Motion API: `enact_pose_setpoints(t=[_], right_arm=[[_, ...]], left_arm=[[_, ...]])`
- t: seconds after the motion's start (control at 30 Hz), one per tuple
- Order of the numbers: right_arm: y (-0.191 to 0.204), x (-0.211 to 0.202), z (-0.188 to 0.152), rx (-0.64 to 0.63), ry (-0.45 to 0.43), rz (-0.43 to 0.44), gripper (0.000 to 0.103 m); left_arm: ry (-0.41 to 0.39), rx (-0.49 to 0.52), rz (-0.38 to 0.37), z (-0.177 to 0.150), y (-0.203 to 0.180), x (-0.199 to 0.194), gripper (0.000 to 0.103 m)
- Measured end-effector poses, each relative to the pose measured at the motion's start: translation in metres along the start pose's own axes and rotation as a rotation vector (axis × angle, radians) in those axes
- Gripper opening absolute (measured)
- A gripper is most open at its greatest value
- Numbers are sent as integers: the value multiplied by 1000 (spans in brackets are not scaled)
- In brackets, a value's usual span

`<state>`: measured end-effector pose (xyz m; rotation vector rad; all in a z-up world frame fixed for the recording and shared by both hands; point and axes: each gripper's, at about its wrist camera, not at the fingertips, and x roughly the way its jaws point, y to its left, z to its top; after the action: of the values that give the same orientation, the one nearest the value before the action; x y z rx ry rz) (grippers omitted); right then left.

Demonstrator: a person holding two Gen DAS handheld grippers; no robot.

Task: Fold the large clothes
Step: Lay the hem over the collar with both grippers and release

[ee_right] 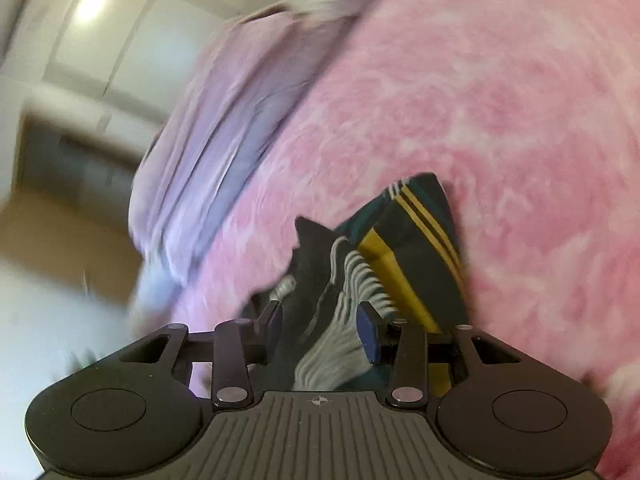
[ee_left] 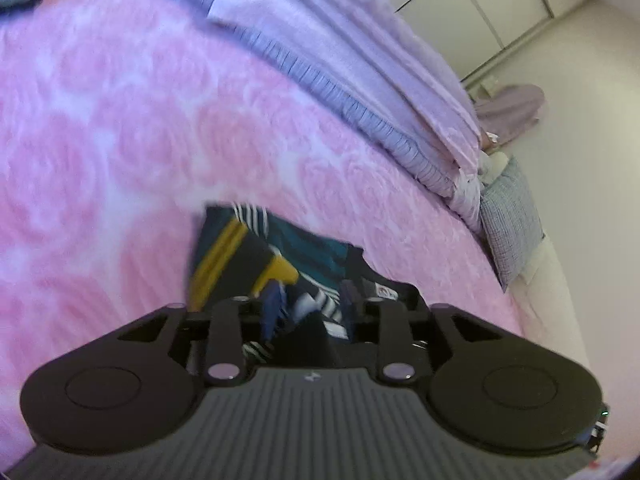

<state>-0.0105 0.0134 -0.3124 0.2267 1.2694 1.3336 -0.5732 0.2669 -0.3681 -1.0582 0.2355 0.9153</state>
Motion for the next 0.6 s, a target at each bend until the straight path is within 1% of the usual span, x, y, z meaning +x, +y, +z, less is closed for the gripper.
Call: enact_pose_setpoints(t=[0.07, 0.1, 0.13, 0.2, 0.23, 0.3, 0.37, 0.4, 0.47, 0.53, 0.57, 0.6], right_arm=[[12, -8, -19, -231, 1, -4, 38], [18, -11, -28, -352, 3, -8, 38], [23, -12, -37, -434, 3, -23, 38], [28, -8, -43, -570, -12, -66, 38], [28, -5, -42, -603, -18, -77, 38], [28, 8, -34, -606, -38, -109, 38], [28, 22, -26, -607, -53, -115, 38], [31, 29, -24, -627, -59, -116, 39], [37, 44, -22, -684, -48, -136, 39], [43, 54, -23, -729, -39, -153, 39], [45, 58, -24, -749, -32, -148, 39], [46, 61, -26, -770, -22, -148, 39]], left_arm=[[-10, 59, -9, -3, 3, -15, 28], [-10, 111, -13, -7, 3, -23, 28], [-5, 171, -16, -12, 1, -29, 28], [21, 280, -4, -21, -3, -35, 28], [27, 318, 7, -24, -4, -37, 28], [20, 394, 22, -26, -4, -38, 28], [5, 480, 71, -24, -4, -34, 28], [8, 540, 92, -23, -7, -30, 28], [15, 732, 128, -30, -17, -22, 28], [36, 965, 158, -44, -29, -9, 28], [47, 1029, 157, -48, -32, -3, 28], [62, 1080, 136, -50, -36, 3, 31]])
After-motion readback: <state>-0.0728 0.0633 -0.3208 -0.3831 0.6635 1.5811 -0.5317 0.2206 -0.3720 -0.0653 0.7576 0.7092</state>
